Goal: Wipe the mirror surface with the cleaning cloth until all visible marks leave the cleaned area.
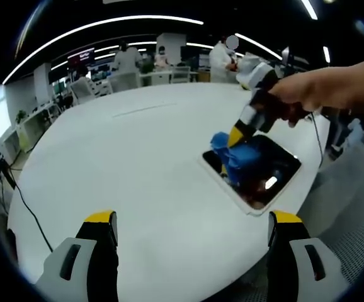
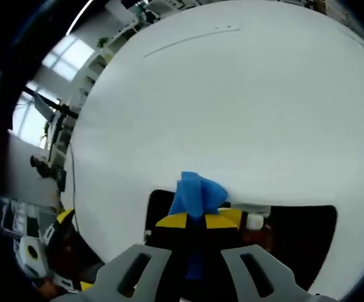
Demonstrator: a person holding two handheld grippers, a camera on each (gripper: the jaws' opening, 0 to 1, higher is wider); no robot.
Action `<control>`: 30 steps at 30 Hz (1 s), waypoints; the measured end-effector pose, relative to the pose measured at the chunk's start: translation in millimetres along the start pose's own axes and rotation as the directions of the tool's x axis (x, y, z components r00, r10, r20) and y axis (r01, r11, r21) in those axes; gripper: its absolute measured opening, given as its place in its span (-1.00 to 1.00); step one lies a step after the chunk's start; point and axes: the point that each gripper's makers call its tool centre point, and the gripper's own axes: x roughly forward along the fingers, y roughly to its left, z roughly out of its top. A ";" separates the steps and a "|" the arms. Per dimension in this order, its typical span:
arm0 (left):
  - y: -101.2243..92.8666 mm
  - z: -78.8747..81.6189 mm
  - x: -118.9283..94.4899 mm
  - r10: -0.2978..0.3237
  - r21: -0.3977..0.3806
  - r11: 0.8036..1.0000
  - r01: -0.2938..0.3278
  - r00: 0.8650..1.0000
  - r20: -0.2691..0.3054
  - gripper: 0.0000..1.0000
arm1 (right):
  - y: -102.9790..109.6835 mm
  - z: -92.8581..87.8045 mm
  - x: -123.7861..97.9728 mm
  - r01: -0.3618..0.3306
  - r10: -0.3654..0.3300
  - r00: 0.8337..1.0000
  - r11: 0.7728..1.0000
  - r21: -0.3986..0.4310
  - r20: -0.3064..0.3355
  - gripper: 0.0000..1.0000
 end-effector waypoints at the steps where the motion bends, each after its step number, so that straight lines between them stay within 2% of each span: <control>1: 0.2 -0.4 0.1 0.001 -0.001 1.000 -0.001 1.000 -0.001 0.99 | 1.5 0.2 0.7 -0.002 0.002 1.000 1.000 -0.002 -0.001 -0.97; 6: -2.2 -0.4 -0.5 -0.005 0.005 1.000 0.005 1.000 -0.006 0.99 | 12.9 1.5 5.8 -0.008 0.008 1.000 1.000 -0.028 -0.001 -0.97; 12: 0.2 -0.5 -1.6 0.005 -0.006 1.000 -0.005 1.000 -0.004 0.99 | 27.8 6.7 14.9 -0.037 0.037 0.999 0.999 -0.010 0.003 -0.97; 16: -1.7 -0.8 -0.8 -0.002 0.005 1.000 0.002 1.000 -0.009 0.99 | 38.8 9.4 20.0 -0.035 0.035 0.999 0.999 -0.026 -0.002 -0.97; 24: -2.1 0.1 0.7 -0.006 0.021 1.000 0.006 1.000 -0.005 0.99 | 41.6 4.7 14.9 -0.004 0.004 1.000 0.996 -0.088 0.000 -0.98; 30: -1.7 -0.4 0.6 -0.004 0.016 1.000 0.004 1.000 -0.007 0.99 | 40.0 6.4 16.4 0.000 -0.001 1.000 0.997 -0.081 -0.009 -0.97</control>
